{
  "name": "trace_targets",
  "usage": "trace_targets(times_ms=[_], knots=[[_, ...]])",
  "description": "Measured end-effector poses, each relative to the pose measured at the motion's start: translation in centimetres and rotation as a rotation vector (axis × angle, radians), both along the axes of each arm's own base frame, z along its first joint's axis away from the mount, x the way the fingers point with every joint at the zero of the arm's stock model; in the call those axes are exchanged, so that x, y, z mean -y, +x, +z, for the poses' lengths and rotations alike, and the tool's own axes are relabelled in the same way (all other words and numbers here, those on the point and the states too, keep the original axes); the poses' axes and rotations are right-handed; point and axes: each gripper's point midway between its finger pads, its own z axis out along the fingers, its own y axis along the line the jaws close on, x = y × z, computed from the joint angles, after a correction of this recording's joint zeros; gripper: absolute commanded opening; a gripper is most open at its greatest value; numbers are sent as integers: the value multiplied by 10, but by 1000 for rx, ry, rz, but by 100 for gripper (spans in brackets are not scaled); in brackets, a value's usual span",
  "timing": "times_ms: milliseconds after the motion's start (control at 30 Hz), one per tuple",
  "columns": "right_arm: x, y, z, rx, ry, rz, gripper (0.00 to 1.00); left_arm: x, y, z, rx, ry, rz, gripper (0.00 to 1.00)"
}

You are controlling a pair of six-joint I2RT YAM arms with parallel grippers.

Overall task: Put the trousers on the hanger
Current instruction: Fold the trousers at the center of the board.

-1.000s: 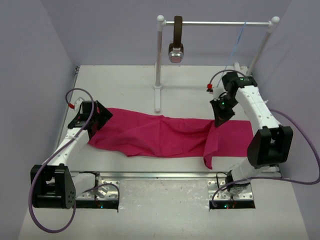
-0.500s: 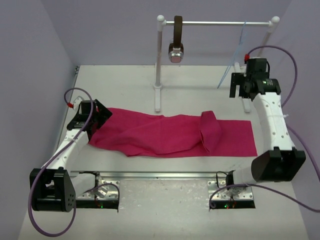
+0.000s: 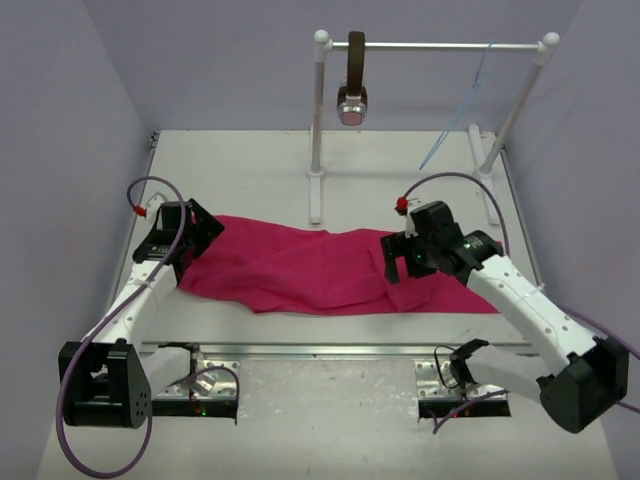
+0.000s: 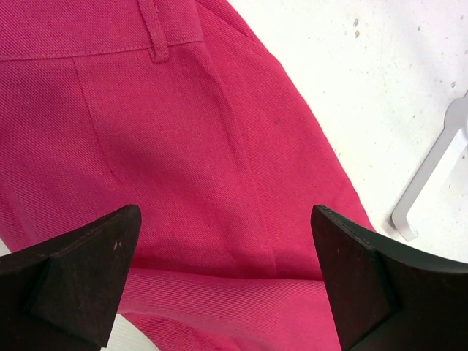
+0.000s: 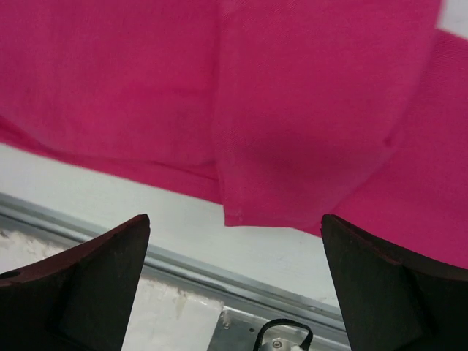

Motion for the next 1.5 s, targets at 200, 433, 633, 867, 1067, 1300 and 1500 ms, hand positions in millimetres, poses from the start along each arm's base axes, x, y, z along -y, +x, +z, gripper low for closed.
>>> trace_targets(times_ms=[200, 433, 633, 867, 1067, 1300, 1500], knots=[[-20, 6, -53, -84, -158, 71, 78, 0, -1, -2, -3, -2, 1, 100], [-27, 44, -85, -124, -284, 73, 58, 0, -6, -10, -22, -3, 1, 100], [-36, 49, -108, -165, -277, 87, 43, 0, -7, -16, -40, 2, 1, 100], [-31, 38, -125, -210, -309, 85, 31, 0, -7, -18, -42, 3, 0, 100], [-26, 34, -133, -223, -336, 84, 46, 0, -7, -20, -45, 3, -3, 100], [-28, 33, -134, -229, -331, 94, 2, 1, -6, -22, -48, 0, -6, 100], [-28, 32, -134, -230, -337, 99, 0, 1, -5, -22, -49, -1, -9, 100]])
